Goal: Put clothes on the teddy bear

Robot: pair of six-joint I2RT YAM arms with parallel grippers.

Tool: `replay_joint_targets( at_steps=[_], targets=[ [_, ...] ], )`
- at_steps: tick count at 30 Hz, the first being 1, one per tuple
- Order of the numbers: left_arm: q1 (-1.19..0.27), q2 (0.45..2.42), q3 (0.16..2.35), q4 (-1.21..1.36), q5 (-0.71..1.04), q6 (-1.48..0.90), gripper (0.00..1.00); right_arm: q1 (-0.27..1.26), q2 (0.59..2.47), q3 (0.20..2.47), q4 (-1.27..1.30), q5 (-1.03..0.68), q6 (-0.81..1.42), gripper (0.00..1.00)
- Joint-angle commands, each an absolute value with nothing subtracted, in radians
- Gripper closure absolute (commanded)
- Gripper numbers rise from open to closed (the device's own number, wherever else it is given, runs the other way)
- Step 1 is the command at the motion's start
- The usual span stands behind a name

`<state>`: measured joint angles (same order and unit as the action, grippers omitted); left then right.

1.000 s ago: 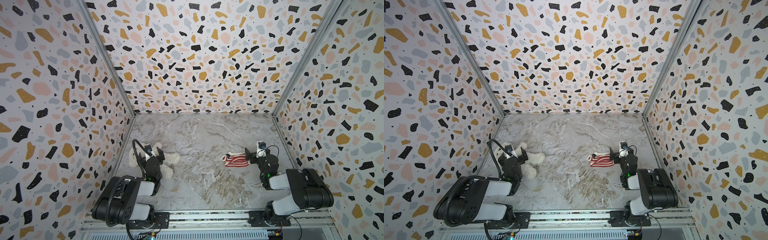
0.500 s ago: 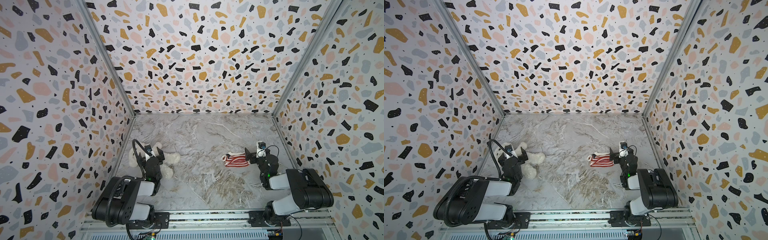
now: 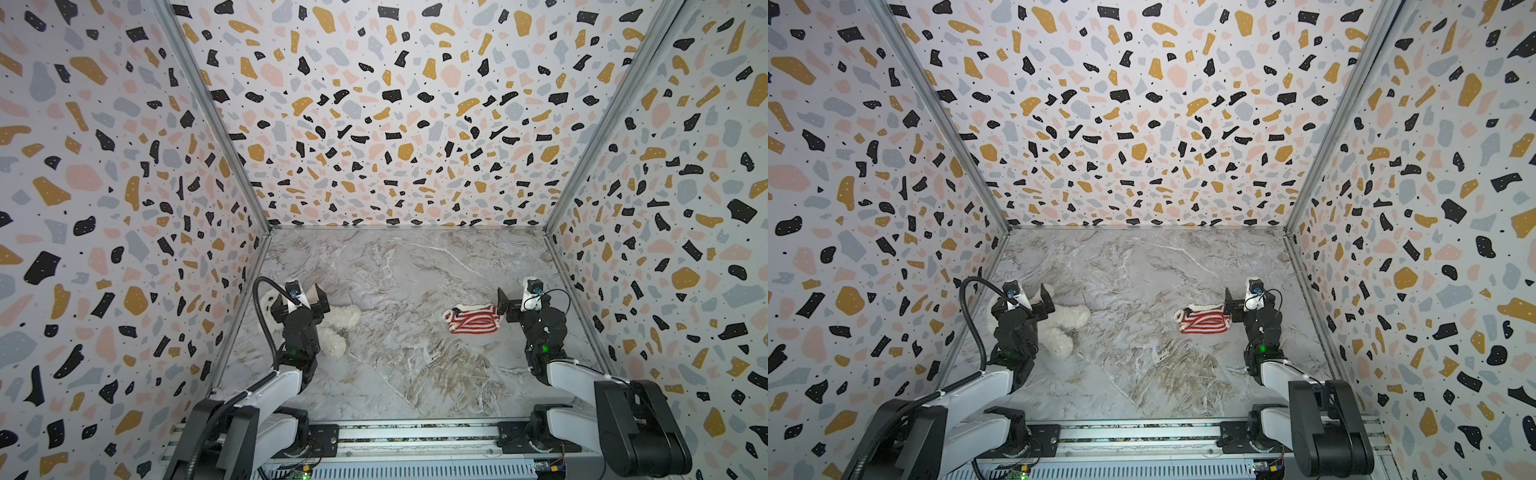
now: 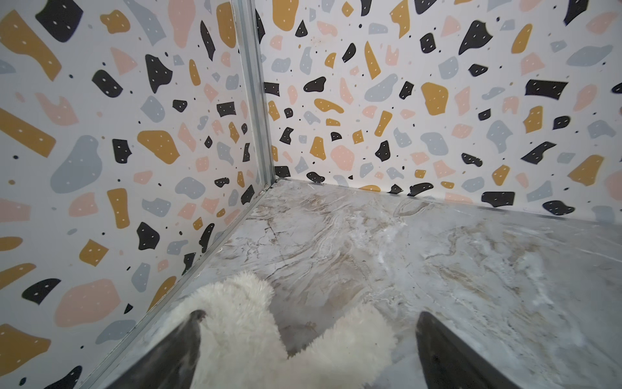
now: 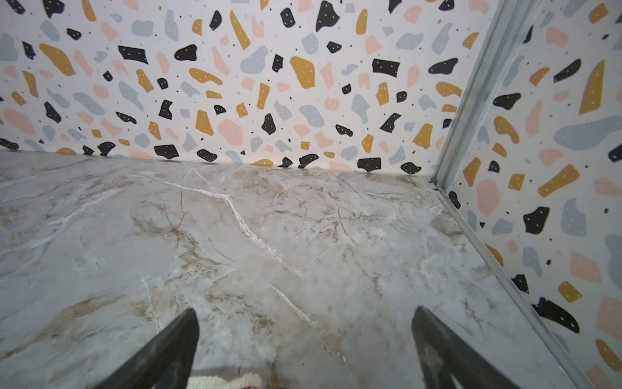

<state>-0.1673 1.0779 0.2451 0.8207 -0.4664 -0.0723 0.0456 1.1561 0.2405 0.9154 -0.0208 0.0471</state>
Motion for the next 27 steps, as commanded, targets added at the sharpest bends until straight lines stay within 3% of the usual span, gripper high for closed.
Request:
replay_joint_targets(
  at_steps=[1,7,10,12,18,27],
  targets=[
    [-0.163,1.026,0.305,0.683,-0.36,-0.137,0.0,0.051,1.07,0.31,0.727,0.031,0.169,0.01],
    [-0.163,0.978,0.41,0.451,-0.222,-0.338,0.0,0.09,0.988,0.359,0.509,-0.008,0.264,0.01],
    [-0.164,0.959,0.517,0.15,-0.274,-0.553,0.0,0.147,1.006,0.401,0.419,-0.041,0.241,0.01],
    [-0.169,0.976,0.584,0.007,-0.246,-0.552,0.0,0.192,1.029,0.433,0.358,-0.047,0.227,0.01],
    [-0.172,0.948,0.572,-0.089,-0.188,-0.539,0.0,0.318,1.069,0.486,0.275,-0.097,0.206,0.01],
    [-0.172,0.99,0.569,-0.157,-0.244,-0.5,0.0,0.425,1.133,0.502,0.284,-0.252,0.122,0.01]
  ],
)
